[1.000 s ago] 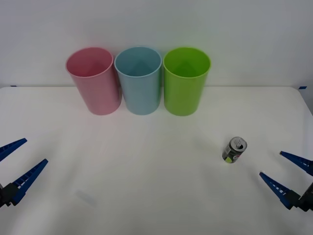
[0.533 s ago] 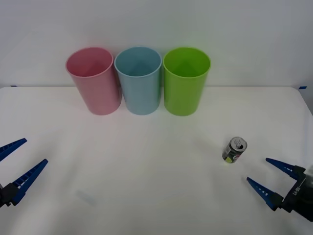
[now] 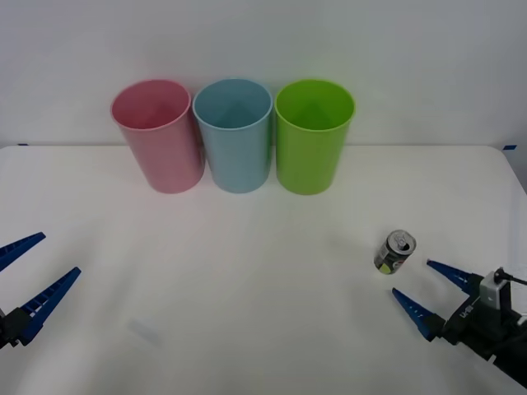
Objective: Grasp the object on the table and drop it into the matching bin: aluminum can to the light blue bin, PET bottle to the pink bin.
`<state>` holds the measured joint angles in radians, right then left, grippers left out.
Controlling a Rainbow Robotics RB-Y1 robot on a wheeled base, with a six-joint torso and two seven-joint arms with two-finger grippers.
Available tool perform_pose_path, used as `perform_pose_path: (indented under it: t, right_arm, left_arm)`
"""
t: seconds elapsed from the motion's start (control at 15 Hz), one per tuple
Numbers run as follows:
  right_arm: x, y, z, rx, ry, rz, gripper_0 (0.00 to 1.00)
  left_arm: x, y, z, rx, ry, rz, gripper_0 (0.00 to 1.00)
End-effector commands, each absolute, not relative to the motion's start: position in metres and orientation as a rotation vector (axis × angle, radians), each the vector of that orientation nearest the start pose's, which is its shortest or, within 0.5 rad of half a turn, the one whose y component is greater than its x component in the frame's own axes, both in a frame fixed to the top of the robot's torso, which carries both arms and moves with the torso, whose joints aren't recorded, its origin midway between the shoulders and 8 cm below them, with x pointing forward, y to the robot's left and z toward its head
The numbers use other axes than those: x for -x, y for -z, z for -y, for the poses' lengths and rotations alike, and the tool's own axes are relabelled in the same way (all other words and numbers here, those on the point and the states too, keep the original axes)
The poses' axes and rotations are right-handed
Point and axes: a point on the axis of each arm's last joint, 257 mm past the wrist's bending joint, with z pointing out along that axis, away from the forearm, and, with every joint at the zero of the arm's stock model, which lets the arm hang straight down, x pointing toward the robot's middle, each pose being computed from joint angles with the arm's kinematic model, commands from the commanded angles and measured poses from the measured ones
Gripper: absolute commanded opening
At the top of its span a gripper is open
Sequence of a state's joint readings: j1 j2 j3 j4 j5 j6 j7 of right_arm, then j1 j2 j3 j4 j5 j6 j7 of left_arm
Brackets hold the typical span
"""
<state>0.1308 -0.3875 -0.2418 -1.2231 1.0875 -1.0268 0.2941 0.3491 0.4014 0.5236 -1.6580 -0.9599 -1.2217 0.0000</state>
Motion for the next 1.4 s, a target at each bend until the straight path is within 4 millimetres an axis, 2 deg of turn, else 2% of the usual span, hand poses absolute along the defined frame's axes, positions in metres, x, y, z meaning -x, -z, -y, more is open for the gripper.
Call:
perform_pose_path:
  t: [0.07, 0.93, 1.27, 1.33, 1.4]
  right_arm:
    - [-0.416, 0.326, 0.276, 0.491, -0.473, -1.652, 1.0]
    - [-0.466, 0.32, 0.24, 0.434, -0.407, -1.63, 1.0]
    - [-0.47, 0.319, 0.237, 0.435, -0.392, -1.625, 1.0]
    - [-0.47, 0.319, 0.237, 0.435, -0.391, -1.624, 0.96]
    - [-0.47, 0.319, 0.237, 0.435, -0.391, -1.623, 0.42]
  left_arm:
    - [-0.342, 0.169, -0.33, -0.465, 0.567, -1.441, 1.0]
    - [-0.342, 0.169, -0.33, -0.465, 0.567, -1.441, 1.0]
    - [-0.342, 0.169, -0.33, -0.465, 0.567, -1.441, 1.0]
    - [-0.342, 0.169, -0.33, -0.465, 0.567, -1.441, 1.0]
    - [-0.342, 0.169, -0.33, -0.465, 0.567, -1.441, 1.0]
